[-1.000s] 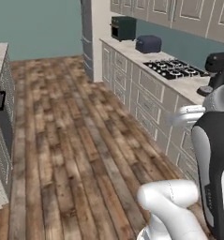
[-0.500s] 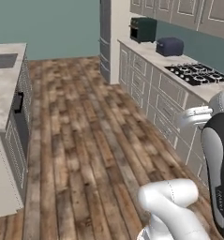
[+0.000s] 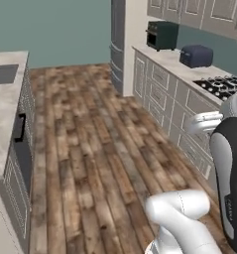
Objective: Pick the garlic from the microwave and place it on plate located on the counter.
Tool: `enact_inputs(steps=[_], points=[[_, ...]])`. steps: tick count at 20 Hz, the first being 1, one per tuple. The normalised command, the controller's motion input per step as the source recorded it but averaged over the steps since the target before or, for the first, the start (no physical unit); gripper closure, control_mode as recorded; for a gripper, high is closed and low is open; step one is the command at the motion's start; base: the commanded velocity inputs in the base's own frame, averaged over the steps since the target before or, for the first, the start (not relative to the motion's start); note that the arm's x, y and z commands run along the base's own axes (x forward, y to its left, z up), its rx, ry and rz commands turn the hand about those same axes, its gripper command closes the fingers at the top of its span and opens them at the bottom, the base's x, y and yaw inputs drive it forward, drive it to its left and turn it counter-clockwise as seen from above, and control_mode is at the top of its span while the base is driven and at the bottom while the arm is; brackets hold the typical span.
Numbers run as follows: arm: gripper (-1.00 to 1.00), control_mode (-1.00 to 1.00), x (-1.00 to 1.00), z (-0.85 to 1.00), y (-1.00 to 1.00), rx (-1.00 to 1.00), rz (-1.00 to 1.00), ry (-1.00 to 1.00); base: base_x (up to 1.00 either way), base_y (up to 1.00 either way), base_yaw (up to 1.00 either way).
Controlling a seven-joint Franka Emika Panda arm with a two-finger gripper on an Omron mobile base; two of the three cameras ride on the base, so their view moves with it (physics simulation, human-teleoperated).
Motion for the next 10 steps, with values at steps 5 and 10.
enact_inputs(steps=[5, 10], points=[[1.0, 1.0, 0.0, 0.0, 0.0, 0.0, 0.0, 0.0, 0.87, 0.0, -0.39], [1.0, 1.0, 0.0, 0.0, 0.0, 0.0, 0.0, 0.0, 0.55, 0.04, -0.71]])
